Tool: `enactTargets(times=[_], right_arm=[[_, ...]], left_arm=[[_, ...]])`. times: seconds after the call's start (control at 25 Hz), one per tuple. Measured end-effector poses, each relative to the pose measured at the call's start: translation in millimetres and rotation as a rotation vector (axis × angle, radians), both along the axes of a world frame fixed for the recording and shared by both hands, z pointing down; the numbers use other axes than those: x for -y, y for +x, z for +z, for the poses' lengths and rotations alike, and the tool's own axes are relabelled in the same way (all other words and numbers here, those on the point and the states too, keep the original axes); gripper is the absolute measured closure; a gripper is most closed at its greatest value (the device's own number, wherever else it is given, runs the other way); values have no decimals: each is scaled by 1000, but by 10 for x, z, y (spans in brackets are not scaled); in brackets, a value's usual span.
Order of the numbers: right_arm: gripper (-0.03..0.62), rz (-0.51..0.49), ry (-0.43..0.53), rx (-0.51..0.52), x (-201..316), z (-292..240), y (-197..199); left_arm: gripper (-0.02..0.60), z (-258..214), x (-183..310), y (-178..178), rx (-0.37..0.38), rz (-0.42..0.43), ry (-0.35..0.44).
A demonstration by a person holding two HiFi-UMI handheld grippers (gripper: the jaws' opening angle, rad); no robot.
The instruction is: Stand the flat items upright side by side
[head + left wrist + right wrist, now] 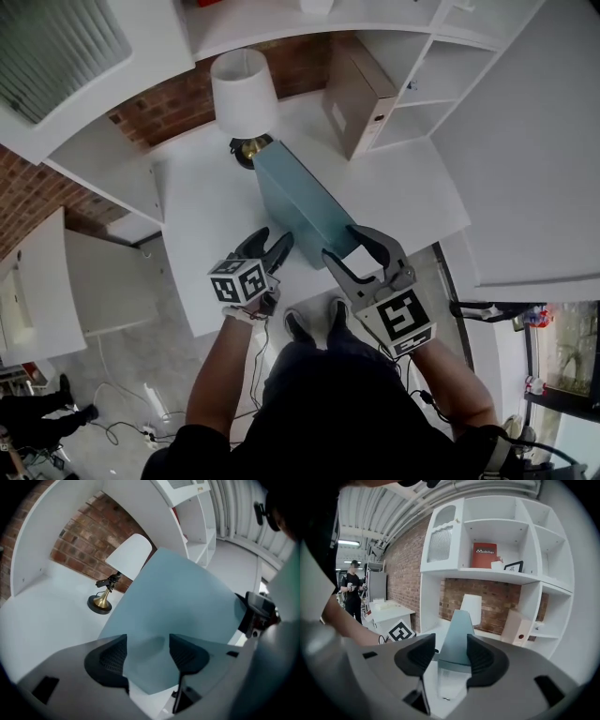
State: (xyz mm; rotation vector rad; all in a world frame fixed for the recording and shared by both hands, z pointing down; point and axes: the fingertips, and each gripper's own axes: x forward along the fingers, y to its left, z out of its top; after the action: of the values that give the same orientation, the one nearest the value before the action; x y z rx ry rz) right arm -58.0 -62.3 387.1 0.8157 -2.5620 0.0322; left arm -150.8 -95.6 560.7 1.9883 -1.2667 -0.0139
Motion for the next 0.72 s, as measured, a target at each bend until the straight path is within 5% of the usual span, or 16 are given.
enactTargets(times=[0.16, 0.28, 0.56, 0.72], right_arm=[[278, 35, 0, 47, -43, -34, 62], [249, 60, -26, 29, -65, 157, 191], [265, 123, -140, -29, -82, 848, 375], [340, 126, -139, -42, -64, 954, 296]], left_arm=[[319, -89, 31, 43, -76, 40, 16], [319, -70, 13, 83, -85, 84, 12], [319, -32, 63, 114, -88, 110, -6], [319, -50, 85, 132, -66, 137, -2]])
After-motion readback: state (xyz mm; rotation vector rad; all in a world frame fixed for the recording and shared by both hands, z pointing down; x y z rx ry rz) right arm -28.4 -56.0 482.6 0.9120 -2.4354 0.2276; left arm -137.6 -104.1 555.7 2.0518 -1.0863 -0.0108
